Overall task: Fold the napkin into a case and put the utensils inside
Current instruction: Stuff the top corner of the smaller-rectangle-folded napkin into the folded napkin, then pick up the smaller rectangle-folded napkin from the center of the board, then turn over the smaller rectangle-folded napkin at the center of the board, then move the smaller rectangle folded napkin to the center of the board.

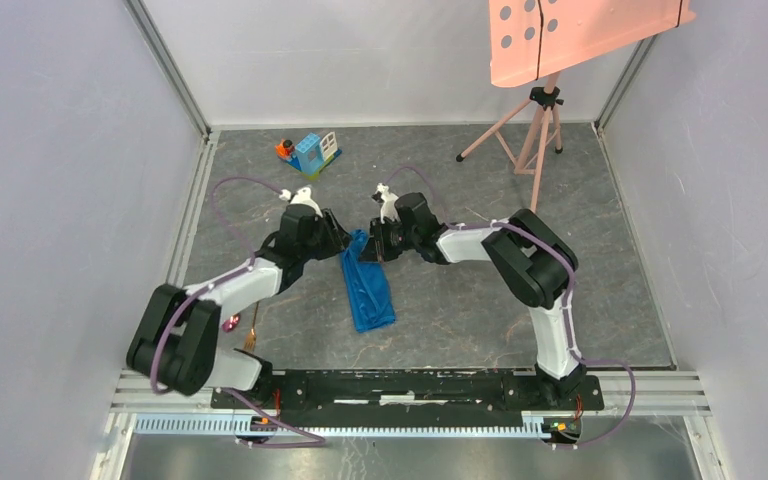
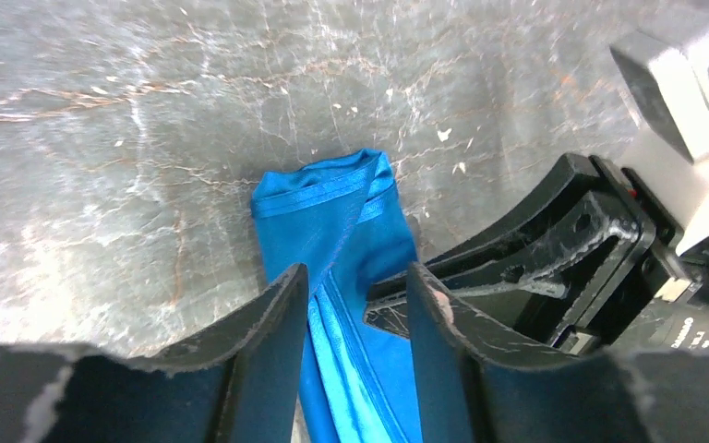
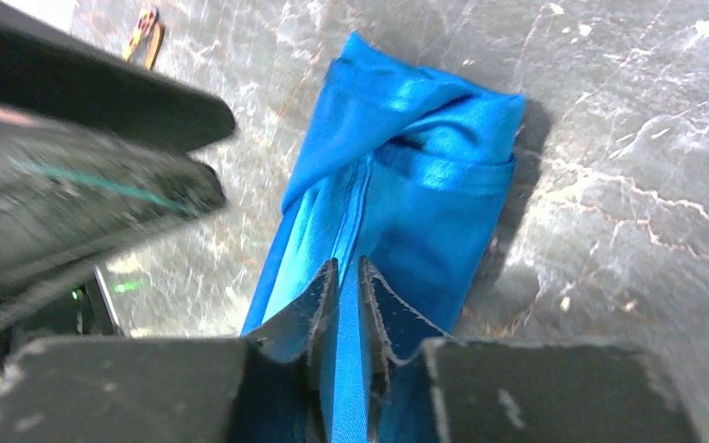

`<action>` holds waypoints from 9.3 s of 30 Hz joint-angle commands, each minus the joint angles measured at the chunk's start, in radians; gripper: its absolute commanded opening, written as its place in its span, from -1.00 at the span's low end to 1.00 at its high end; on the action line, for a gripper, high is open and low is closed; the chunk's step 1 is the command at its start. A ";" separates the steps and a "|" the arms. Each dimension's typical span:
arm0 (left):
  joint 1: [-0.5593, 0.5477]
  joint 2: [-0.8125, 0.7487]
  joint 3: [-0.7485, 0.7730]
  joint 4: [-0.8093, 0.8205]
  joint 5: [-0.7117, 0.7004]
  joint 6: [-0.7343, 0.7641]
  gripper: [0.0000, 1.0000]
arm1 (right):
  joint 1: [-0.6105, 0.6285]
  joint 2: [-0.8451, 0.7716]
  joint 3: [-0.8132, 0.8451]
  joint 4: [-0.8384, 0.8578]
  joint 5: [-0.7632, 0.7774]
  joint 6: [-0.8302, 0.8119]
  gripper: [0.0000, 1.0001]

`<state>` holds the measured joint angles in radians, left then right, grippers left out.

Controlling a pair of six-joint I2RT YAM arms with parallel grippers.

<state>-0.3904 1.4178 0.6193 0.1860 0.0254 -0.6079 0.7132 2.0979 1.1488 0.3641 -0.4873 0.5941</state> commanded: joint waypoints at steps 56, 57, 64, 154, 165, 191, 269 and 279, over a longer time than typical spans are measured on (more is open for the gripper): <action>-0.152 -0.177 -0.382 0.064 0.047 -0.499 -0.73 | 0.290 -0.167 0.169 -0.539 0.461 -0.354 -0.79; -0.154 -0.178 -0.380 0.072 0.048 -0.500 -0.74 | 0.290 -0.163 0.170 -0.538 0.452 -0.346 -0.78; -0.169 -0.208 -0.384 0.073 0.034 -0.500 -0.75 | 0.289 -0.099 0.163 -0.510 0.410 -0.323 -0.77; 0.023 -0.029 -0.142 -0.143 0.079 -0.502 -0.36 | 0.425 -0.026 0.197 -0.650 0.915 -0.220 -0.91; 0.036 -0.470 0.068 -0.671 -0.312 -0.178 0.29 | 0.358 -0.219 0.062 -0.315 0.462 -0.189 -1.00; 0.035 -0.650 0.162 -0.834 -0.362 -0.085 0.23 | 0.151 0.031 -0.548 1.277 -0.095 0.837 -1.00; -0.055 -0.052 0.199 -0.451 0.057 -0.044 0.13 | 0.251 -0.729 -0.715 -0.164 0.270 -0.261 -0.02; -0.046 -0.429 0.093 -0.615 0.005 -0.053 0.26 | 0.096 -0.731 -0.680 -0.479 0.554 -0.245 0.21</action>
<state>-0.4427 1.0851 0.7425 -0.3336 0.0708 -0.7006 0.9348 1.3708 0.4797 0.1547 -0.1421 0.3462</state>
